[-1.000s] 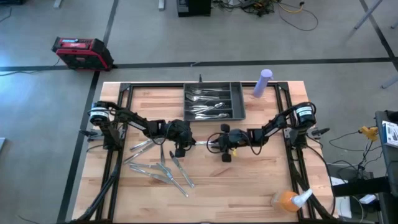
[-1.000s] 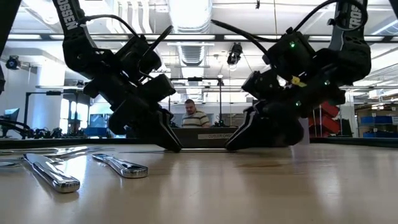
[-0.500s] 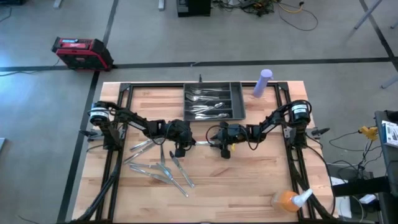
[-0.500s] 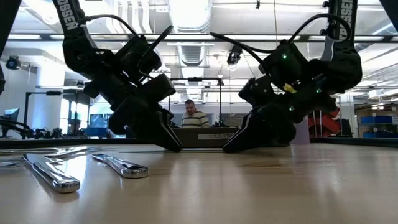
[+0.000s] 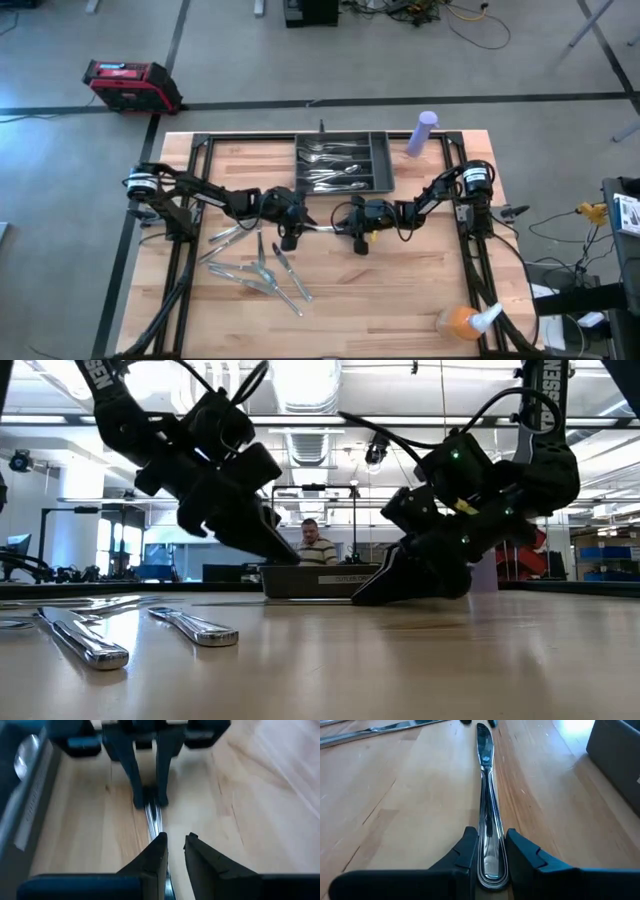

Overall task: Sort silverware
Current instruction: Put the knife into the right compartment of the silverware tray

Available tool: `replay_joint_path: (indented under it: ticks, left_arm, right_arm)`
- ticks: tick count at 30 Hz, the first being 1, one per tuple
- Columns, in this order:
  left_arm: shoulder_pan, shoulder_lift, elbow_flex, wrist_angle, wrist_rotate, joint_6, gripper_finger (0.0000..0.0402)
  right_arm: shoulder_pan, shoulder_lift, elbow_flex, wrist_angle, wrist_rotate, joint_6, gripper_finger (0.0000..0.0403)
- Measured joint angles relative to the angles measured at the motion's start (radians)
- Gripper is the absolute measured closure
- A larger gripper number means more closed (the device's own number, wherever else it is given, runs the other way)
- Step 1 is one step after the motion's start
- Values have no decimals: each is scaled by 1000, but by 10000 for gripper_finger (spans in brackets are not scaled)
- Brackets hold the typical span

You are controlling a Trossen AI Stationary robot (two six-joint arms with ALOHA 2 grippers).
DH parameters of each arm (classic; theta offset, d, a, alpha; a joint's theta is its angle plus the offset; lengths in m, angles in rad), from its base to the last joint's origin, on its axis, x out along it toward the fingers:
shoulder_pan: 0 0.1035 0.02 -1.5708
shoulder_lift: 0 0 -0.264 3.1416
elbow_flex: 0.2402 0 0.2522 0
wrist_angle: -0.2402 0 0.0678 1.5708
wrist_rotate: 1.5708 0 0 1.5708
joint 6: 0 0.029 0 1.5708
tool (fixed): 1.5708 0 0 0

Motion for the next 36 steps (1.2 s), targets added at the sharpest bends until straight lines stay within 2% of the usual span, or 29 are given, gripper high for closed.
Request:
replay_joint_path:
  ticks: [7,14,17,20,24,29,32,36]
  left_arm:
    - [0,55,1,-13,-21,-16,349]
    - [0,56,2,21,-29,-24,349]
    - [0,56,2,0,-34,-24,349]
    - [0,4,2,-111,-82,-29,349]
    - [-3,-129,8,-340,-154,-94,349]
    - [-5,-249,0,-592,-177,-194,355]
    - [-8,-267,-26,-639,-177,-227,371]
    - [-10,-259,-74,-600,-174,-231,396]
  right_arm:
    - [53,0,5,6,120,-87,348]
    - [72,0,6,7,102,-70,394]
    - [73,0,6,9,104,-58,402]
    - [73,0,6,14,104,-42,402]
    - [73,-4,6,14,104,-30,402]
    - [72,-6,6,16,104,-29,402]
    - [73,-30,6,-5,104,-28,402]
    - [76,-95,2,-55,103,-26,395]
